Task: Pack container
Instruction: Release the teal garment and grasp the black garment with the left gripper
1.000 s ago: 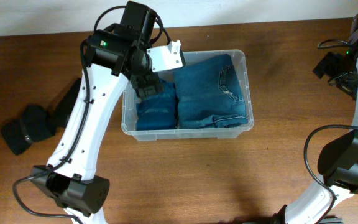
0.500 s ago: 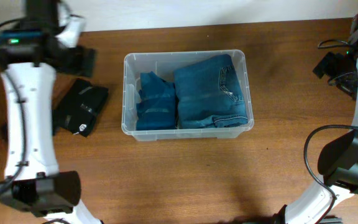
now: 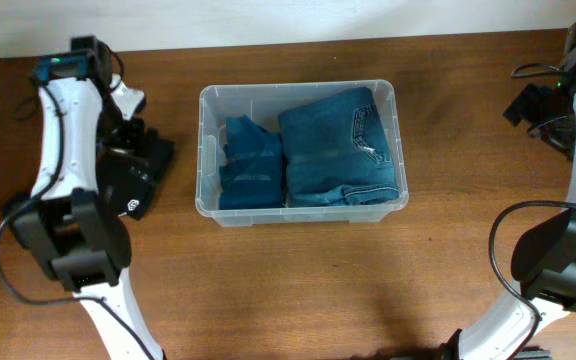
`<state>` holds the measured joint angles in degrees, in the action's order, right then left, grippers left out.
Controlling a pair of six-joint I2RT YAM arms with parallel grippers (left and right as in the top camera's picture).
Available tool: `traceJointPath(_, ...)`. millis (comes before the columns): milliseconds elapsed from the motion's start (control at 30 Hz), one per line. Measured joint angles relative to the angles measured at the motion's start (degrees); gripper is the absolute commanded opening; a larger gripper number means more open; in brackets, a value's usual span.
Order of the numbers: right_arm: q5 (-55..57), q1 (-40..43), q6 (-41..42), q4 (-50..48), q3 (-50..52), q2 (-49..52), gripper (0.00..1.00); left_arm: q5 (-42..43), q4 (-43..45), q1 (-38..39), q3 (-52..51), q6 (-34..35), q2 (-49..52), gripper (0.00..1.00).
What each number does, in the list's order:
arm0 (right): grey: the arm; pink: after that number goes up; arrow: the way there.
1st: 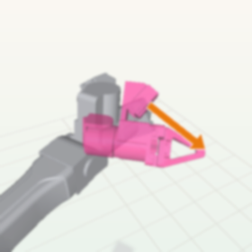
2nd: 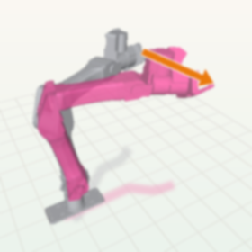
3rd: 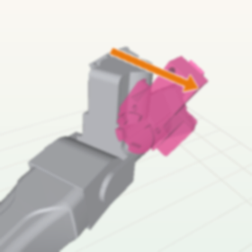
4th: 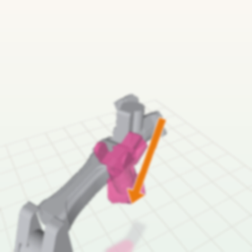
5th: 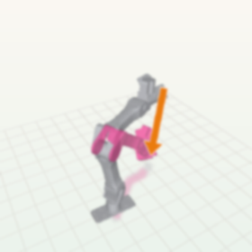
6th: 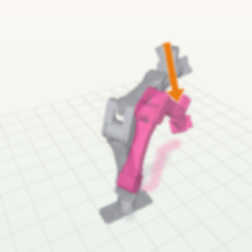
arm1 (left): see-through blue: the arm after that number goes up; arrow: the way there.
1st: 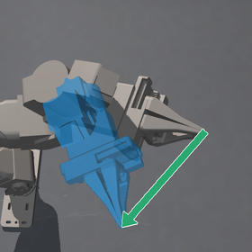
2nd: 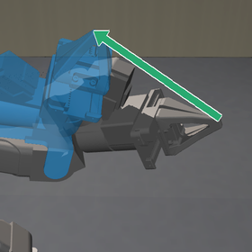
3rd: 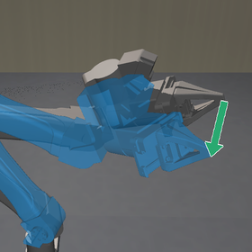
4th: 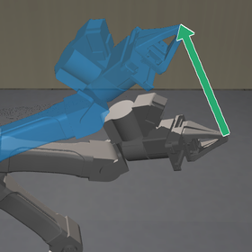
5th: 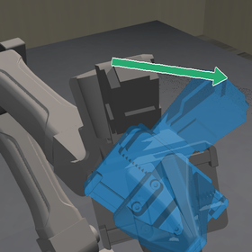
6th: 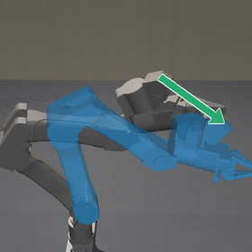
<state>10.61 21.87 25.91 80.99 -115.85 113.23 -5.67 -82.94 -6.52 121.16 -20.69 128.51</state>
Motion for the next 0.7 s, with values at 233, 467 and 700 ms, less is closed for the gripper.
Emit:
traceJointPath(233,0.00,0.02,-0.02,0.00,0.00,0.00,0.98,-1.88,1.86,0.02,-0.33,-1.31,4.59,0.99)
traceJointPath(467,0.00,0.02,-0.04,0.00,0.00,0.00,0.98,-0.31,2.78,0.11,-0.55,-3.19,6.93,0.13)
traceJointPath(700,0.00,0.02,-0.02,0.00,0.00,0.00,0.98,-0.09,2.78,0.13,-0.59,-3.58,7.80,0.26)
